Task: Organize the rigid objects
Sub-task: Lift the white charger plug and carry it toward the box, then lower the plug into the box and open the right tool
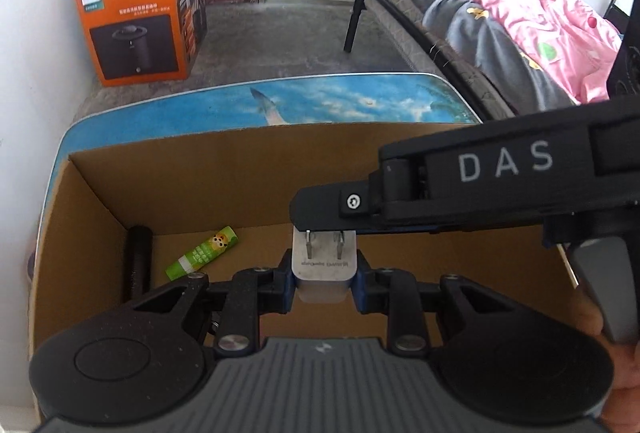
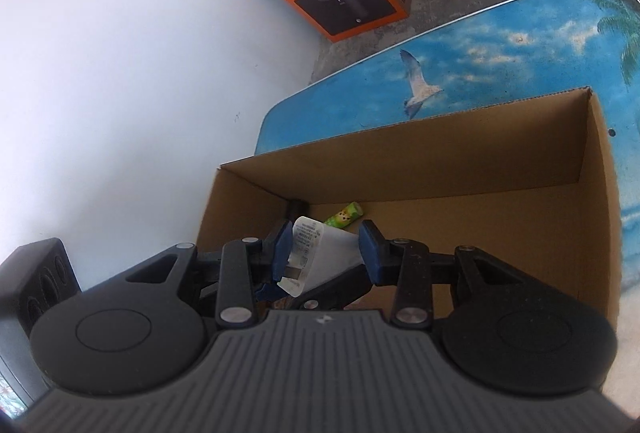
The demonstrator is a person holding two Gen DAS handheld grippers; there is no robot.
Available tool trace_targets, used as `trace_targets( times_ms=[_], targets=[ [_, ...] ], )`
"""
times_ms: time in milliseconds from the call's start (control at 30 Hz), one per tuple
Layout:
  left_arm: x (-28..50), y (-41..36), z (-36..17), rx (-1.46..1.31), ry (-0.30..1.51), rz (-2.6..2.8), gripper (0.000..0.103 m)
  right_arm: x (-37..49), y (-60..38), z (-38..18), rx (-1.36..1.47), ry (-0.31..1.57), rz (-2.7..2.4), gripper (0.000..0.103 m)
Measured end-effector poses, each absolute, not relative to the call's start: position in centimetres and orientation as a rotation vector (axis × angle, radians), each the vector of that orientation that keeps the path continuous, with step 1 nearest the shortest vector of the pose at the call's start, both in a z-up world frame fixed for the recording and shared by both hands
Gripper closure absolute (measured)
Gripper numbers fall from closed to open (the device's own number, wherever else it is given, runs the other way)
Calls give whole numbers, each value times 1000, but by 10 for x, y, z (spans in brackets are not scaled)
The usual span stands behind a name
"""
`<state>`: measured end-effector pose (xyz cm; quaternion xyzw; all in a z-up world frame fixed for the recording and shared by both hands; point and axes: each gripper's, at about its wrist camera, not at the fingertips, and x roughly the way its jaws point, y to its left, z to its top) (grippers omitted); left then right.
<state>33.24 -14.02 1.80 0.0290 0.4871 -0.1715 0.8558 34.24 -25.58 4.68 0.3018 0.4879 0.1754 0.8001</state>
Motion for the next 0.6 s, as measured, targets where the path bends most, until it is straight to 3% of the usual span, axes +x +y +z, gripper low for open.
trace_targets(
  times_ms=[467, 600],
  targets=[
    [380, -144, -17, 41, 1170, -331, 75, 378, -255, 2, 628, 1138, 342, 66],
    [380, -144, -11, 22, 1153, -331, 67, 375, -253, 3, 598, 1131, 334, 64]
  ],
)
